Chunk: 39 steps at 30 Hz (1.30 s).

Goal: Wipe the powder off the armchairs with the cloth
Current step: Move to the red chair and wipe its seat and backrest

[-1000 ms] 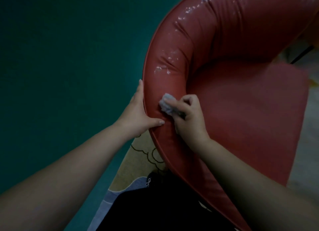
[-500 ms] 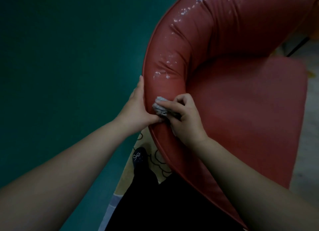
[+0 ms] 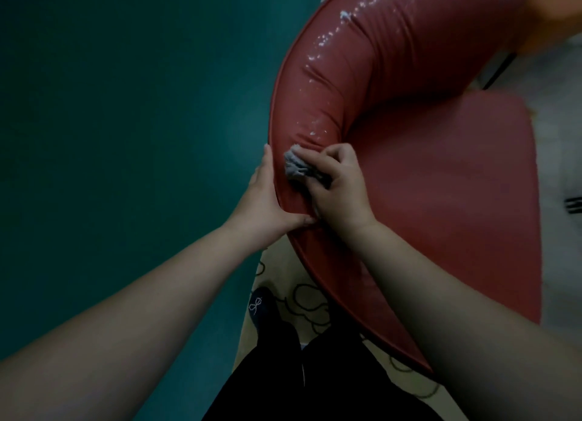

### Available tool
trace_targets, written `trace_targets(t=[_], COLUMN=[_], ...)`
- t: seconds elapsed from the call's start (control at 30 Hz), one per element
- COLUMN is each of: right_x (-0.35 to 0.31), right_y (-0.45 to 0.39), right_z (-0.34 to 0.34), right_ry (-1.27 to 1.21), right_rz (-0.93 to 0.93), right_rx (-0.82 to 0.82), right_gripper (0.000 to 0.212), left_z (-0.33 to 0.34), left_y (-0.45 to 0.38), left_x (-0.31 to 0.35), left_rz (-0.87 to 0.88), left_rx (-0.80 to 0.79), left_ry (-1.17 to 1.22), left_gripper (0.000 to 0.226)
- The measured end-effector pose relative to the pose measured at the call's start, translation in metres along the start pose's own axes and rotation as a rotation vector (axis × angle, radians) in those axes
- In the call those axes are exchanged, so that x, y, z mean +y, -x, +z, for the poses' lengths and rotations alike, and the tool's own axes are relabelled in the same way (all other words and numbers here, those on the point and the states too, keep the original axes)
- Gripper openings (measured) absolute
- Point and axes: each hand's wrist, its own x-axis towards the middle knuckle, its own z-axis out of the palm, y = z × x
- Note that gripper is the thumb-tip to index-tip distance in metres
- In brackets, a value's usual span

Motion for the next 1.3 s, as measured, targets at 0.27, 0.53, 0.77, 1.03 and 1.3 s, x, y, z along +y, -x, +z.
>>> trace_targets(t=[0.27, 0.53, 0.77, 1.03, 1.3], right_x=[0.002, 0.012, 0.018, 0.049, 0.023], right_y=[0.002, -0.031, -0.032, -0.033, -0.066], right_z=[0.003, 0.006, 0.009, -0.014, 0.006], right_ry=[0.034, -0.074, -0.070, -0.113, -0.241], right_rz=[0.205, 0.329, 0.301, 0.423, 0.353], right_rx=[0.108, 0.203, 0.153, 0.142, 0.167], right_gripper=[0.042, 0.038, 0.038, 0.039, 0.039], left_z=[-0.017, -0.021, -0.032, -0.032, -0.024], left_y=[-0.017, -0.027, -0.057, -0.079, -0.087], left_x=[-0.004, -0.003, 0.012, 0.021, 0.019], left_rz=[0.054, 0.075, 0.058, -0.003, -0.029], left_rx=[-0.065, -0.073, -0.038, -0.070, -0.033], left_ry=[0.001, 0.005, -0.028, -0.021, -0.106], left_gripper=[0.138, 0.136, 0.127, 0.132, 0.134])
